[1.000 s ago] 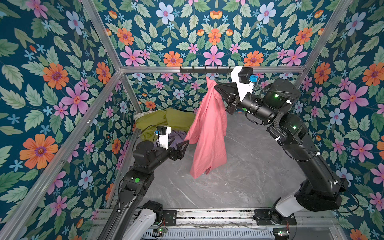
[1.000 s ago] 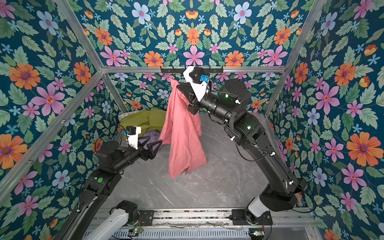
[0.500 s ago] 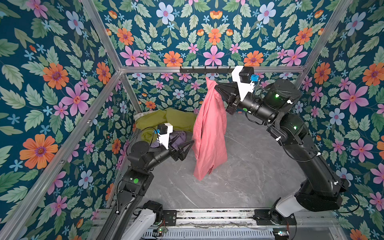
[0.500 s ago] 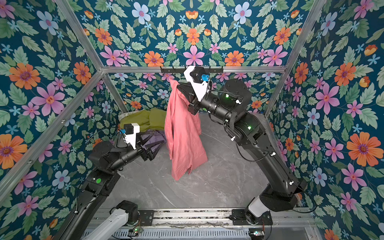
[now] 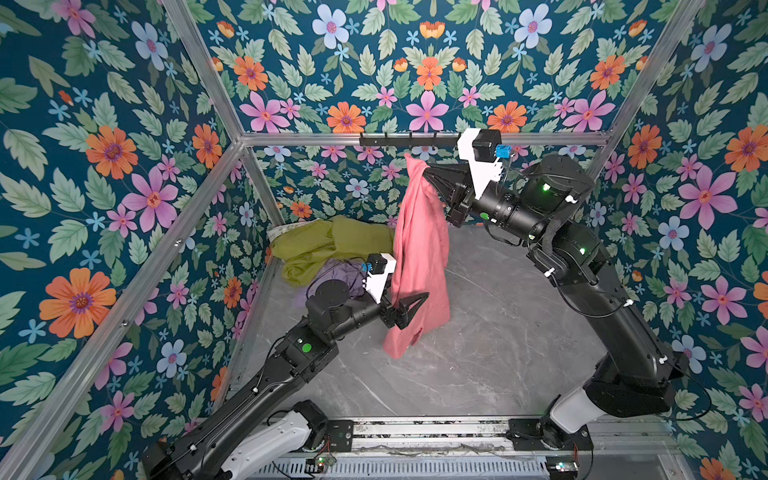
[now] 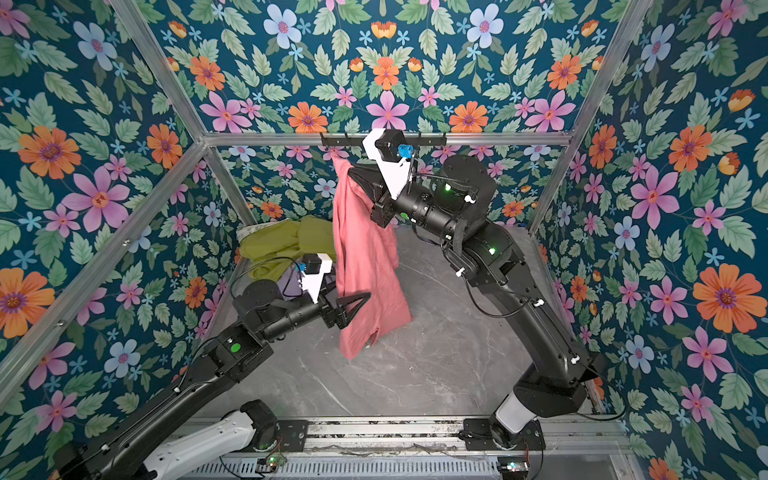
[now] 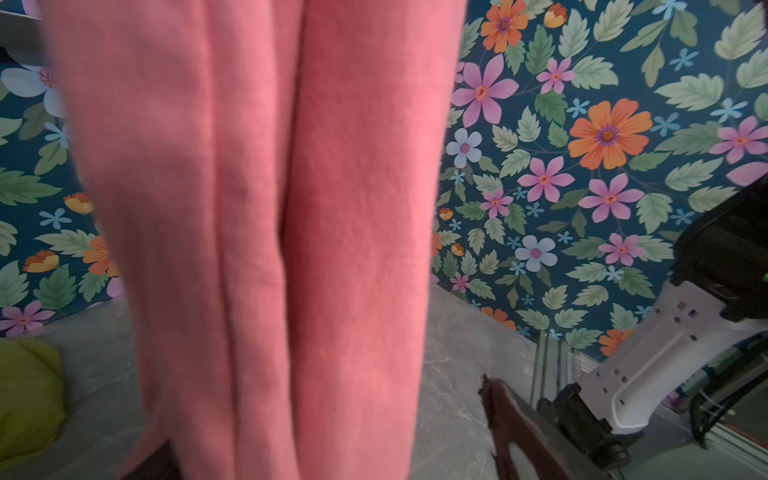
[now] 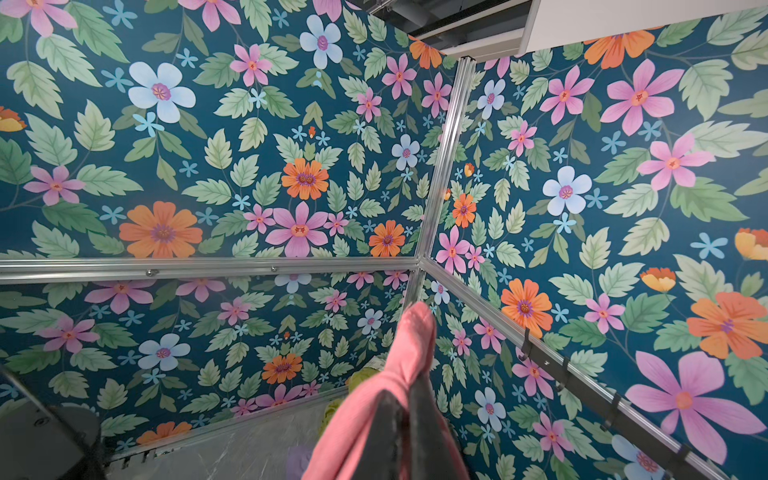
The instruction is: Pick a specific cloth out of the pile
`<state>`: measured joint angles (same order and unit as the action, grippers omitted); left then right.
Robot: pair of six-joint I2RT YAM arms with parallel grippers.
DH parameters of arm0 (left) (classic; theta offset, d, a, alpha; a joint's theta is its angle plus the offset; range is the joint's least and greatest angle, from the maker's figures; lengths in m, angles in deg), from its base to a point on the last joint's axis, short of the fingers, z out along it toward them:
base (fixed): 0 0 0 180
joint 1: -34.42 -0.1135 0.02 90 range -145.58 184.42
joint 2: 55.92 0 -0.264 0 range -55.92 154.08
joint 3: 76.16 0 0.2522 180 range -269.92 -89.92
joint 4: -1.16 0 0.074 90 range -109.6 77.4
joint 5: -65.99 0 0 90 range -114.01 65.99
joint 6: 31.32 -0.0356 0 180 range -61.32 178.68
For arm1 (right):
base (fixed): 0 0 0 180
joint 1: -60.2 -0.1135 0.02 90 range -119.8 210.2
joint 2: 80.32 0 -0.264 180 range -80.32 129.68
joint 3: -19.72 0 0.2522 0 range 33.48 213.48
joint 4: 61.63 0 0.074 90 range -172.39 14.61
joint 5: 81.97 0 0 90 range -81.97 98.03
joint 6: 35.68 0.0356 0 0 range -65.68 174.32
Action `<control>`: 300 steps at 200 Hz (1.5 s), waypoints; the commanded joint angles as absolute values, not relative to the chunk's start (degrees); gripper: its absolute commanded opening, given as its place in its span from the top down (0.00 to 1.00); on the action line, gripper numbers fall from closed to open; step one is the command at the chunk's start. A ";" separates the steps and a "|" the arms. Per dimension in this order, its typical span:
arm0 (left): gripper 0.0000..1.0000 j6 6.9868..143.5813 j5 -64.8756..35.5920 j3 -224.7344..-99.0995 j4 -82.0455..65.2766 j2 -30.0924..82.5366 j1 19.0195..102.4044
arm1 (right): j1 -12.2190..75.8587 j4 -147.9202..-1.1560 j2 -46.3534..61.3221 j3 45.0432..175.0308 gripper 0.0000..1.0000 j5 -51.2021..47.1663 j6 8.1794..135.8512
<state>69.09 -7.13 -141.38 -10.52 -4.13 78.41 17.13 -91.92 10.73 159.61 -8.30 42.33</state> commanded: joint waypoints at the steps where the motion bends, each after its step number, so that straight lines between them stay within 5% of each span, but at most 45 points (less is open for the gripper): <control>1: 0.21 66.24 -15.41 -142.79 -11.73 -2.92 79.45 | 17.05 -89.97 10.48 159.92 1.00 -8.75 43.11; 59: 0.74 66.71 -14.64 -143.61 -13.04 -2.21 79.80 | 17.09 -89.46 8.88 156.85 1.00 -8.12 42.89; 80: 0.85 68.04 -13.26 -143.38 -13.00 -1.48 80.18 | 17.05 -89.08 7.44 154.35 1.00 -7.49 42.89; 300: 0.94 83.84 -13.03 -125.71 2.95 12.30 93.22 | 17.15 -91.79 -23.36 106.93 1.00 9.67 49.65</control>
<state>82.47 -13.29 -127.28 -0.99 11.52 93.25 17.13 -93.58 -22.95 108.44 6.38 48.21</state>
